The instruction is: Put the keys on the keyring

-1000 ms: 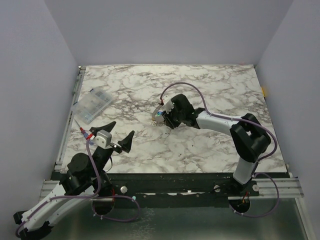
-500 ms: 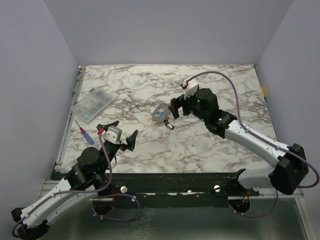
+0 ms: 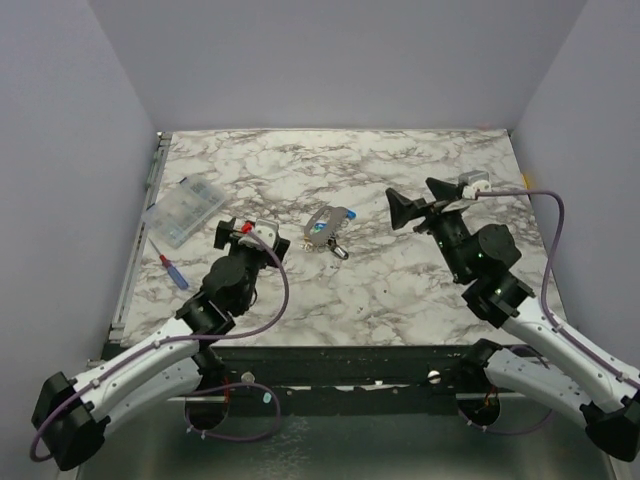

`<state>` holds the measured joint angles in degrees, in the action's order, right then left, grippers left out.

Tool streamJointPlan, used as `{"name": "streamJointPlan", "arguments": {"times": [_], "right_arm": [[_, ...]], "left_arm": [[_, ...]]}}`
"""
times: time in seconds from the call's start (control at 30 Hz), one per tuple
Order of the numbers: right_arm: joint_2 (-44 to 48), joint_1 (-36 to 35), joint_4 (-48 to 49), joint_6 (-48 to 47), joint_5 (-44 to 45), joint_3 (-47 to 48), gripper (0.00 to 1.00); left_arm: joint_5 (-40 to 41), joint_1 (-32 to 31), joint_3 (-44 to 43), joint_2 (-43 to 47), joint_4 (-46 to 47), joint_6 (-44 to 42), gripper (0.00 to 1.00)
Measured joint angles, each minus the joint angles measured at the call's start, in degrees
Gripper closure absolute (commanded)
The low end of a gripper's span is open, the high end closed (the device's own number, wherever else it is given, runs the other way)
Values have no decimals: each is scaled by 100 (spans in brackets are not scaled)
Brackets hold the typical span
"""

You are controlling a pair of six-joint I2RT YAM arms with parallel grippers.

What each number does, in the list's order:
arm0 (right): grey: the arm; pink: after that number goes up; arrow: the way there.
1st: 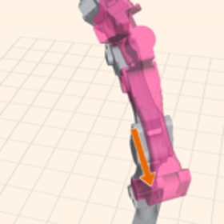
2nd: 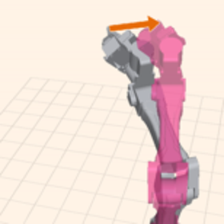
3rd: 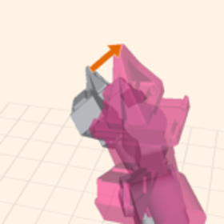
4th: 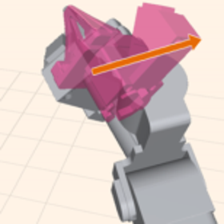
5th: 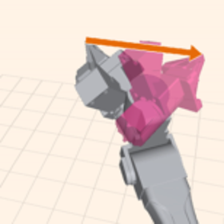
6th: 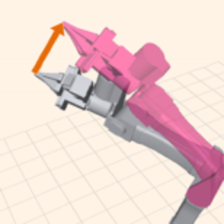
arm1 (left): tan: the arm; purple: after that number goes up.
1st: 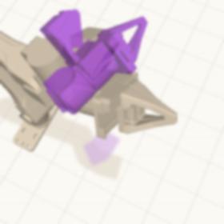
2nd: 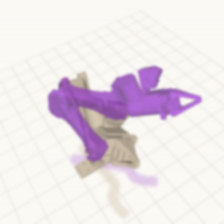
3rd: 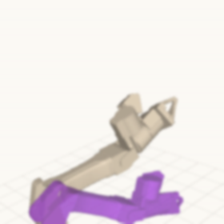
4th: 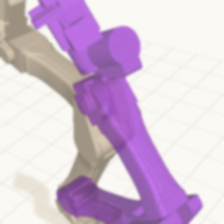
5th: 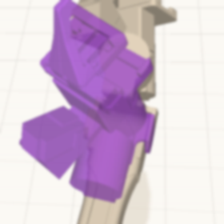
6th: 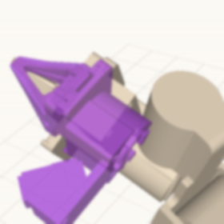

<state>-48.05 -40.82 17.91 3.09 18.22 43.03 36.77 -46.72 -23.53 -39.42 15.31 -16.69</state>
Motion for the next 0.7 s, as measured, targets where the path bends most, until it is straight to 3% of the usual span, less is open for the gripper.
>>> {"name": "streamJointPlan", "arguments": {"times": [0.3, 0.53, 0.7], "right_arm": [[957, 0, -155, 356, 153, -623, 0], [1351, 0, -149, 713, 140, -1021, 0], [1351, 0, -166, 813, 96, -1110, 0]], "left_arm": [[-1276, 2826, -404, -2321, 1403, 675, 1], [-2120, 3821, 61, -3751, 2732, 1069, 1], [-2516, 4172, 337, -4310, 3681, 1366, 4]]}}
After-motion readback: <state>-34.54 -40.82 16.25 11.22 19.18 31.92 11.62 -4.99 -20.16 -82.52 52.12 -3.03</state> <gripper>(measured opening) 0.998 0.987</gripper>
